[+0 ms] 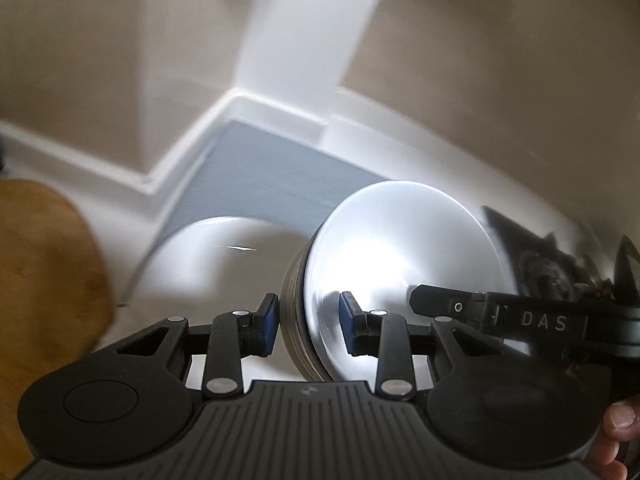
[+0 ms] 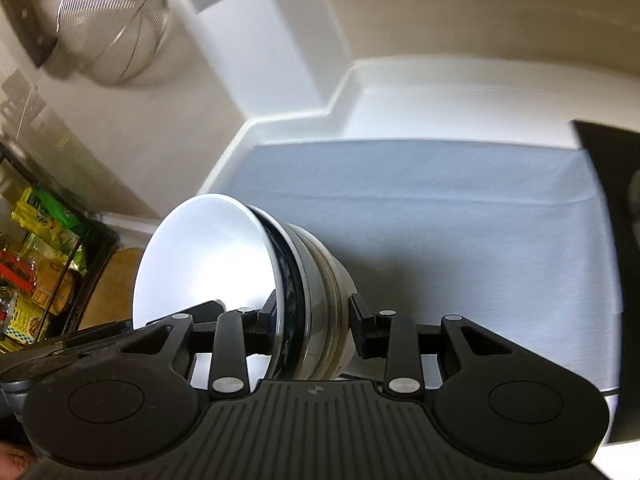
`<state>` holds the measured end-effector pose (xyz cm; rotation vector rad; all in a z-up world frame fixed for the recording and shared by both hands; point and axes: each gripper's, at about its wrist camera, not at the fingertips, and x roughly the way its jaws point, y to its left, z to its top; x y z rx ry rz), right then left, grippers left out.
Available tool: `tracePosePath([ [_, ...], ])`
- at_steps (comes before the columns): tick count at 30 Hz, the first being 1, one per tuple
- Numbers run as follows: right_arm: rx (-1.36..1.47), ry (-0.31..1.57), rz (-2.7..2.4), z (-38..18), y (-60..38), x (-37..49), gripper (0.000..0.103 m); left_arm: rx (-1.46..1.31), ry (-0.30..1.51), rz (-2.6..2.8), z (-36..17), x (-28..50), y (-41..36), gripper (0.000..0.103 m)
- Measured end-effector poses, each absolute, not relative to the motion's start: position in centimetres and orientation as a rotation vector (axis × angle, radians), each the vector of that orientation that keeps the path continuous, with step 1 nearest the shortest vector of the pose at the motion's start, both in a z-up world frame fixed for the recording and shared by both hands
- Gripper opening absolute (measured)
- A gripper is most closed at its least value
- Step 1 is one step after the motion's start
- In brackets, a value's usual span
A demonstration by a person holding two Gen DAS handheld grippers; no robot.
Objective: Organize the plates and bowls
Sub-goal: 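Lift the bowl stack with both tools and carry it toward the plate stack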
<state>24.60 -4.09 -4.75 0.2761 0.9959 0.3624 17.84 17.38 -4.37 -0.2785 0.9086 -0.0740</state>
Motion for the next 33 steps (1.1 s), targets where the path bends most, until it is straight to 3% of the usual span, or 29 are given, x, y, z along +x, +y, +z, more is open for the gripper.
tracePosePath([
  [10,0.276,1.079,0.350,-7.7,2.5,25.5,0.036,-0.289,0.991,-0.081,-6.9,18.4,23.0,0.036],
  [33,0.268,1.132,0.300,-8.7,4.2,25.9,0.037,-0.269,0.998,-0.104,-7.4,19.0,23.2,0.035],
])
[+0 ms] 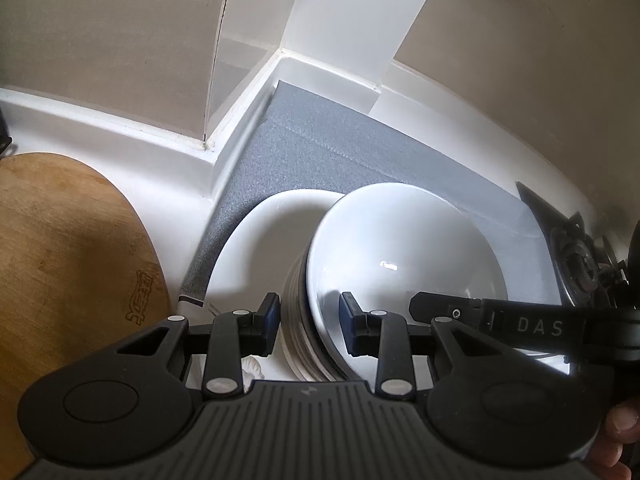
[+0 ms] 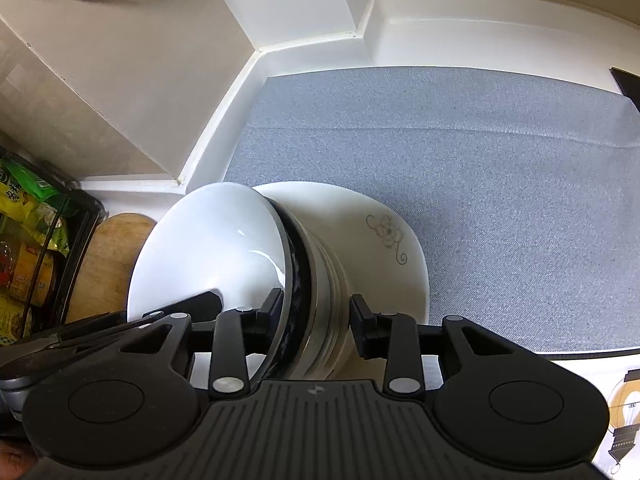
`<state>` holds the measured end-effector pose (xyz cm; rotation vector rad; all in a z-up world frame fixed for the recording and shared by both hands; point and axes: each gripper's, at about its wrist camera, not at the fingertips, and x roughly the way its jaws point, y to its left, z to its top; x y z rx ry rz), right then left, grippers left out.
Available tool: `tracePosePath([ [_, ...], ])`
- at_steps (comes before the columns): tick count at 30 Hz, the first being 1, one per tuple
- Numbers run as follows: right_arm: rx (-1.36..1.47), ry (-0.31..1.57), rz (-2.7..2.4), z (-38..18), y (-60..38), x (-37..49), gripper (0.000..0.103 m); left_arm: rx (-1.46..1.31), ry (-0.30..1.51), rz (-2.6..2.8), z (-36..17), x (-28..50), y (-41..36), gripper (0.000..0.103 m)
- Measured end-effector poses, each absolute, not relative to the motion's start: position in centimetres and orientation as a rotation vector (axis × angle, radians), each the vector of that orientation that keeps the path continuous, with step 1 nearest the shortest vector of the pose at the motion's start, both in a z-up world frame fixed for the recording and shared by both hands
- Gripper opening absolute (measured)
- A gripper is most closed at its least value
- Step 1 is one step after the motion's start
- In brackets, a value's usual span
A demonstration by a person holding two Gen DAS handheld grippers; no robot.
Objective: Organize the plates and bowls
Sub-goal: 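Lift the bowl stack with both tools and carry it toward the plate stack, then lower the bowl stack onto the floral plate stack with both tools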
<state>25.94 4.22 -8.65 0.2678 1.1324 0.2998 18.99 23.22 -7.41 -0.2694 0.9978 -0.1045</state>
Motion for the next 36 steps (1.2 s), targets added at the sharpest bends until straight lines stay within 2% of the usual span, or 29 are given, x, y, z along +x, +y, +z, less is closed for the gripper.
tracePosePath([
  [8,0.253,1.132,0.297,-8.7,3.9,25.6,0.037,-0.295,0.982,-0.121,-7.5,18.8,23.6,0.037],
  [11,0.262,1.130,0.297,-8.8,3.8,25.5,0.037,-0.298,0.944,-0.142,-6.8,18.5,23.7,0.045],
  [15,0.266,1.120,0.299,-8.5,3.5,25.2,0.037,-0.298,0.873,-0.168,-5.4,17.4,24.3,0.068],
  [19,0.266,1.108,0.288,-7.7,3.1,24.9,0.037,-0.435,0.823,-0.192,-4.6,16.0,26.8,0.069],
  [22,0.275,1.072,0.281,-6.7,2.4,24.6,0.037,-0.495,0.721,-0.172,-3.7,14.2,28.7,0.069],
  [23,0.277,1.060,0.276,-6.4,2.1,24.5,0.038,-0.510,0.693,-0.166,-3.6,13.7,29.2,0.068],
  [24,0.288,1.050,0.276,-6.1,1.7,24.3,0.038,-0.524,0.679,-0.160,-3.7,13.3,29.7,0.059],
  [25,0.306,1.039,0.279,-5.8,1.1,24.1,0.038,-0.534,0.675,-0.152,-3.9,13.0,30.1,0.048],
  [26,0.319,1.025,0.278,-5.5,0.7,24.0,0.038,-0.548,0.679,-0.142,-4.2,12.9,30.5,0.026],
  [27,0.330,1.007,0.279,-5.1,0.3,23.7,0.038,-0.561,0.689,-0.134,-4.6,12.8,30.9,0.016],
  [32,0.391,0.924,0.255,-4.3,-2.1,22.6,0.038,-0.573,0.748,-0.052,-7.0,12.7,32.0,0.016],
  [36,0.431,0.965,0.183,-6.5,-3.3,22.9,0.038,-0.596,0.802,-0.016,-9.0,12.0,32.8,0.017],
])
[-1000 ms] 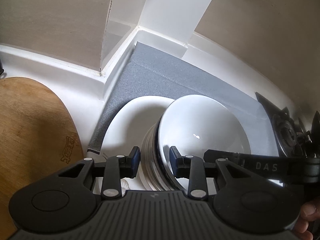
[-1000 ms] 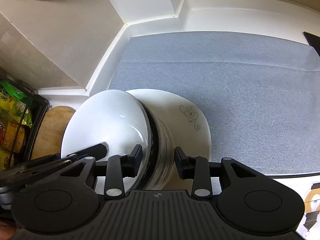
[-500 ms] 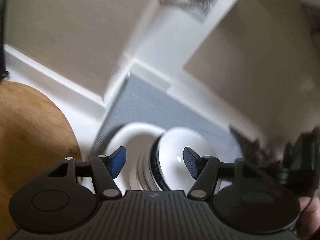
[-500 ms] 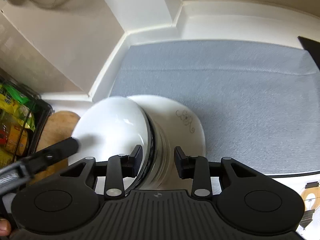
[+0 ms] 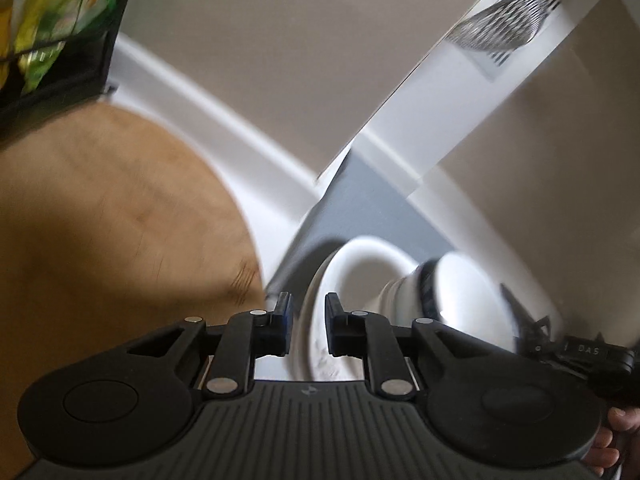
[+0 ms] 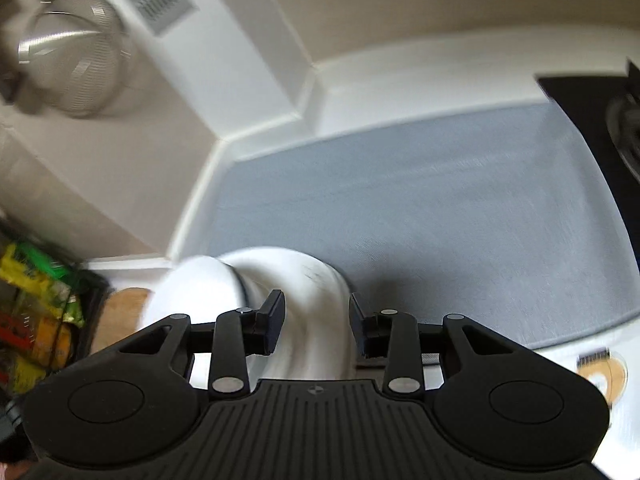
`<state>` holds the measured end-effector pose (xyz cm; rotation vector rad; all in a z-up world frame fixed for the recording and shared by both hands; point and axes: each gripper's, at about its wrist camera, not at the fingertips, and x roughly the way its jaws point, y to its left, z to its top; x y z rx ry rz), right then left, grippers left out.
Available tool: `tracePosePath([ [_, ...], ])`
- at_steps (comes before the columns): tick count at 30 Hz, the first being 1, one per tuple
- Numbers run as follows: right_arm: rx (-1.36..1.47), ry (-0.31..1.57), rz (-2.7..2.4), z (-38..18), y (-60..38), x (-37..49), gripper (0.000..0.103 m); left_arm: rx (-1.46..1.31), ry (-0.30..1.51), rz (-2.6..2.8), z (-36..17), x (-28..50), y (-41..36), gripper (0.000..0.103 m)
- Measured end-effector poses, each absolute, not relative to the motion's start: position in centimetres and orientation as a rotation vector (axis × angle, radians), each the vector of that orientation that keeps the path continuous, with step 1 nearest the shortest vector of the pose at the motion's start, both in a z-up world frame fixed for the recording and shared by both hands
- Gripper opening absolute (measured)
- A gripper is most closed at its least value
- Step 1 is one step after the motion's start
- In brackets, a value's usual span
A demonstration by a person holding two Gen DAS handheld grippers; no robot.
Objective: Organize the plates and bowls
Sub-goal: 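Lower the bowl stack onto the floral plate stack with both tools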
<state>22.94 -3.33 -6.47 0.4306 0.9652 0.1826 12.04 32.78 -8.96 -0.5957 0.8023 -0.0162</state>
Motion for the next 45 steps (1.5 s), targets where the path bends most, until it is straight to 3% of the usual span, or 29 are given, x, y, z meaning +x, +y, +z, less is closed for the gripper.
tracePosePath([
  [21,0.482,1.184,0.263,-14.2,-1.9,23.5,0.038,-0.471,0.929,-0.045,-12.6,15.1,28.7,0.024],
  [23,0.489,1.189,0.300,-14.3,-1.9,23.8,0.028,-0.466,0.931,-0.029,-12.5,15.1,28.4,0.024],
  [45,0.479,1.135,0.224,-13.4,-14.5,25.2,0.023,-0.371,0.957,-0.086,-12.4,18.9,15.2,0.025],
])
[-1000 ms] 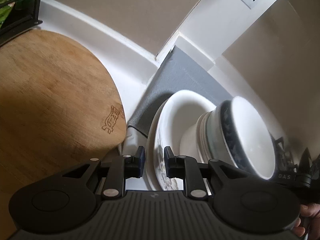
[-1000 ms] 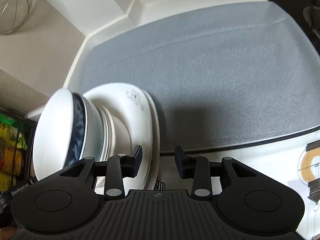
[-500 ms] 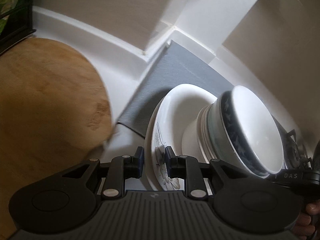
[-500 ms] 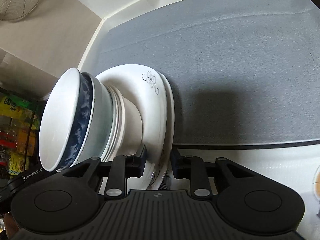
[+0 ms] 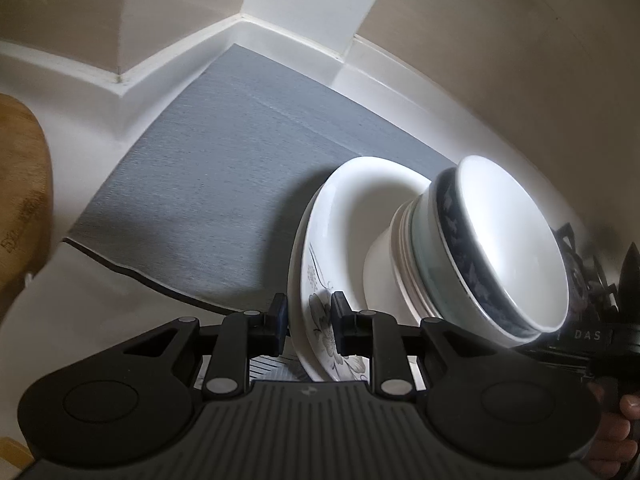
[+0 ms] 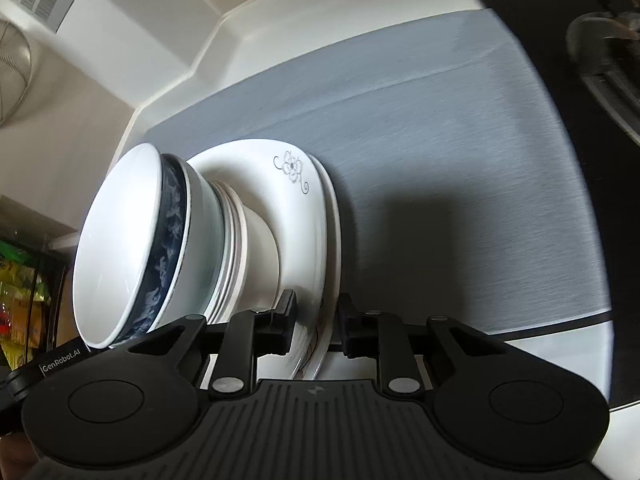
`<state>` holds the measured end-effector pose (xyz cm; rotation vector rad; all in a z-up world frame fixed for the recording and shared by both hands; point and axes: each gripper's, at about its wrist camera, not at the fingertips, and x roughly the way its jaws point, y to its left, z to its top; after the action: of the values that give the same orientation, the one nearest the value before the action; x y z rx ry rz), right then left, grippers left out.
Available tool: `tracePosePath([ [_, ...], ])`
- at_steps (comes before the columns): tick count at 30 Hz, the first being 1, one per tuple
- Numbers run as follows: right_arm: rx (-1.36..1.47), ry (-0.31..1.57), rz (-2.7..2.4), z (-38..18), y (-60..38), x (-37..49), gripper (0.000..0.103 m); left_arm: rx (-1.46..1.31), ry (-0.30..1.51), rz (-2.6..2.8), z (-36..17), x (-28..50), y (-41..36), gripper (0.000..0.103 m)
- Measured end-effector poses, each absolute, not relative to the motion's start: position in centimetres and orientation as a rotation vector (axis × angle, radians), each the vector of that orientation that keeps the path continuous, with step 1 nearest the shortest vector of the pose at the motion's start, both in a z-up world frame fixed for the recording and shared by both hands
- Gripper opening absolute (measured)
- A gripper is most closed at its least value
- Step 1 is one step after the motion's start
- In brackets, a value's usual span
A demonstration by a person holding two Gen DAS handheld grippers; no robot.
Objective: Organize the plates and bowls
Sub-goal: 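Lower the bowl stack onto the floral plate stack with both tools, then open both tools and pull them back from the stacked dishes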
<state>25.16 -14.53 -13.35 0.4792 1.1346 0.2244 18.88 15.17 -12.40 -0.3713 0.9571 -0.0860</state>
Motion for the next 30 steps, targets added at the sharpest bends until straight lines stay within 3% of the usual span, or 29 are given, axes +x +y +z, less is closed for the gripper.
tracePosePath([
  [3,0.476,1.129,0.239,-13.5,-15.2,24.9,0.023,-0.356,0.952,-0.065,-12.2,18.3,14.7,0.029],
  [6,0.473,1.139,0.257,-13.6,-15.0,24.6,0.028,-0.345,0.948,-0.036,-11.9,17.6,14.3,0.043],
  [14,0.456,1.153,0.311,-13.5,-14.1,24.0,0.032,-0.317,0.933,0.061,-10.2,12.3,13.6,0.068],
  [30,0.240,0.978,0.396,-10.5,-14.9,18.9,0.039,-0.184,0.874,0.123,-8.0,3.7,6.9,0.090],
])
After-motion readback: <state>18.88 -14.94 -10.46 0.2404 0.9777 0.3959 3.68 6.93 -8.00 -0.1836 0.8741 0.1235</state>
